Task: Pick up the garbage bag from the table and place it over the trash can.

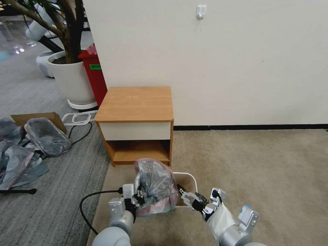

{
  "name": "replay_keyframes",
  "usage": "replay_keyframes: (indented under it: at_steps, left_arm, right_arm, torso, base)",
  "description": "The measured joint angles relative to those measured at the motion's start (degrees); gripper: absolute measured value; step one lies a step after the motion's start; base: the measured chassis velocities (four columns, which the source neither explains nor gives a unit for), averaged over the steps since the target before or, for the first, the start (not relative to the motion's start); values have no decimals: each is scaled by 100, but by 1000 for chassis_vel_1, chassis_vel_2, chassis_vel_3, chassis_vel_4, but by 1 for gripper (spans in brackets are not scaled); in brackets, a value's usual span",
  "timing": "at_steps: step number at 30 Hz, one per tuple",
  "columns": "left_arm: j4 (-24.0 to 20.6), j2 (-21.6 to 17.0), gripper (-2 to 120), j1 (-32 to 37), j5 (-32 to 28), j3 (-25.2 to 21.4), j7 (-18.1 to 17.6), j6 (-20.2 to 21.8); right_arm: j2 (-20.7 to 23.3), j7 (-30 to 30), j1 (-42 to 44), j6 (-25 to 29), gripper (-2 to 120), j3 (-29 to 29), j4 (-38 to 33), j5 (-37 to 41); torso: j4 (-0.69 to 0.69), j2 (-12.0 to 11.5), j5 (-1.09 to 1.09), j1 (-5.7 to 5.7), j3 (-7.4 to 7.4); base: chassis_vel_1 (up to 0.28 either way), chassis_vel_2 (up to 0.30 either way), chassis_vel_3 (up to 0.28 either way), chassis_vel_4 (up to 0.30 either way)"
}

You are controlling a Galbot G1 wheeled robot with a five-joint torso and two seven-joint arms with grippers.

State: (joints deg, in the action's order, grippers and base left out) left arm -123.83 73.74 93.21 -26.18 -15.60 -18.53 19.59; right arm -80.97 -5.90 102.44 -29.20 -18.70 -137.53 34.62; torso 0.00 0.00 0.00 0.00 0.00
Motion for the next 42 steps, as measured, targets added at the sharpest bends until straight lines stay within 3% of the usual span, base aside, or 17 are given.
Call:
replay_keyframes:
  at_steps: [3,9,20,24,25,28,31,33,35,36,42]
  left_arm:
    - [-221,-35,5,23,-3,-29,163,-137]
    - [-523,-78,5,38,8,30,184,-145]
    - [-899,-106,5,179,132,27,109,-139]
    - [-919,-92,5,185,138,41,122,-148]
    - [-934,-81,5,190,137,61,142,-164]
    - [-946,-72,5,192,120,69,150,-174]
    - [-951,-58,5,201,-15,67,153,-185]
    - [-951,-55,5,201,-42,65,153,-185]
    - [-952,-36,5,192,-222,51,127,-167]
    - [-952,-36,5,192,-222,51,127,-167]
    - [-952,-2,5,150,-608,56,-79,-7]
  right_arm:
    - [105,75,-293,120,100,267,-206,-694]
    - [145,-11,-694,115,100,527,-248,-795]
    - [150,-217,-1416,-164,100,495,358,314]
    - [147,-219,-1465,-166,95,463,468,527]
    - [152,-171,-1493,-154,86,430,542,601]
    - [159,-115,-1521,-120,80,414,598,633]
    - [166,38,-1552,-36,65,388,695,625]
    - [166,59,-1552,-22,64,388,707,608]
    - [160,160,-1537,54,50,387,748,485]
    - [160,160,-1537,54,50,387,748,485]
    - [139,309,-1469,198,28,435,759,162]
  torso:
    - [0,0,0,0,0]
    - [0,0,-1,0,0]
    - [0,0,0,0,0]
    - [0,0,0,0,0]
    - [0,0,0,0,0]
    - [0,0,0,0,0]
    - [0,0,0,0,0]
    - [0,0,0,0,0]
    - [0,0,0,0,0]
    - [0,0,0,0,0]
    - [0,0,0,0,0]
  base:
    - [0,0,0,0]
    - [0,0,0,0]
    - [0,0,0,0]
    - [0,0,0,0]
    - [0,0,0,0]
    - [0,0,0,0]
    - [0,0,0,0]
    - [0,0,0,0]
    - [0,0,0,0]
    - [0,0,0,0]
    - [0,0,0,0]
